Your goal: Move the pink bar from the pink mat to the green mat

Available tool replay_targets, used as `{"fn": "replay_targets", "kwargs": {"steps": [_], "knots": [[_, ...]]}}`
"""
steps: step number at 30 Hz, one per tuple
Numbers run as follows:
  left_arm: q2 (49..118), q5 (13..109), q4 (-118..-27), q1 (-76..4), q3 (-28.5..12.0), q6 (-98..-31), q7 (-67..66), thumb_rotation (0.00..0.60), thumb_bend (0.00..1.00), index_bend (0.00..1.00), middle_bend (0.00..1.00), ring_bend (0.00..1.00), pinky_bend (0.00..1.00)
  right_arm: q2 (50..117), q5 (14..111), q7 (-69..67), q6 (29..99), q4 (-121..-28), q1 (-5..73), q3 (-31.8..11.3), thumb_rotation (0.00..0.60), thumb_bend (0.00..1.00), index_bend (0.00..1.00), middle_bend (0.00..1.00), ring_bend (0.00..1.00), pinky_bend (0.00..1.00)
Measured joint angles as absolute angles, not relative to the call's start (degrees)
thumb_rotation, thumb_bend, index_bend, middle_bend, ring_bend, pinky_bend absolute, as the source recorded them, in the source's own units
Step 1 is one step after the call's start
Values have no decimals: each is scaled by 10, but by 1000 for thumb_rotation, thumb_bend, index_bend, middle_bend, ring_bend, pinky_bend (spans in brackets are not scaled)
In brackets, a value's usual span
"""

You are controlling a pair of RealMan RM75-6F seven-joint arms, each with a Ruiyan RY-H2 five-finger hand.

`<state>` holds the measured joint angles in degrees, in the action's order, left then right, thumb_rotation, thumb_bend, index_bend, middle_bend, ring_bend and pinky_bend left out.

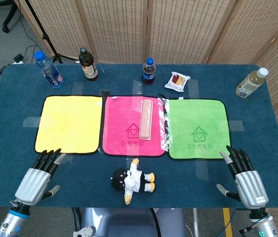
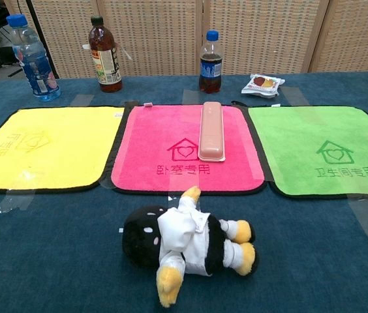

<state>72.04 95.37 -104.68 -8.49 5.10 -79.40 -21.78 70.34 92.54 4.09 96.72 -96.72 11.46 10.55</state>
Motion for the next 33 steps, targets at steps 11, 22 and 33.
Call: {"fn": "replay_targets", "kwargs": {"steps": [11,22,33], "knots": [[721,958,-1052,-84,55,-792,-222,600,171,35,0,0,22,702,941,45,946,-970,104,96,600,167,74,0,0,0],[714,957,-1056,-83,53,-793,-214,600,172,35,0,0,21,696,943,48,931,-979,94,81,600,182,74,0,0,0],[717,947,-1058,-85,53,-780,-225,600,171,35,0,0,21,692,941,51,911,-978,87,70,600,182,74,0,0,0]]}}
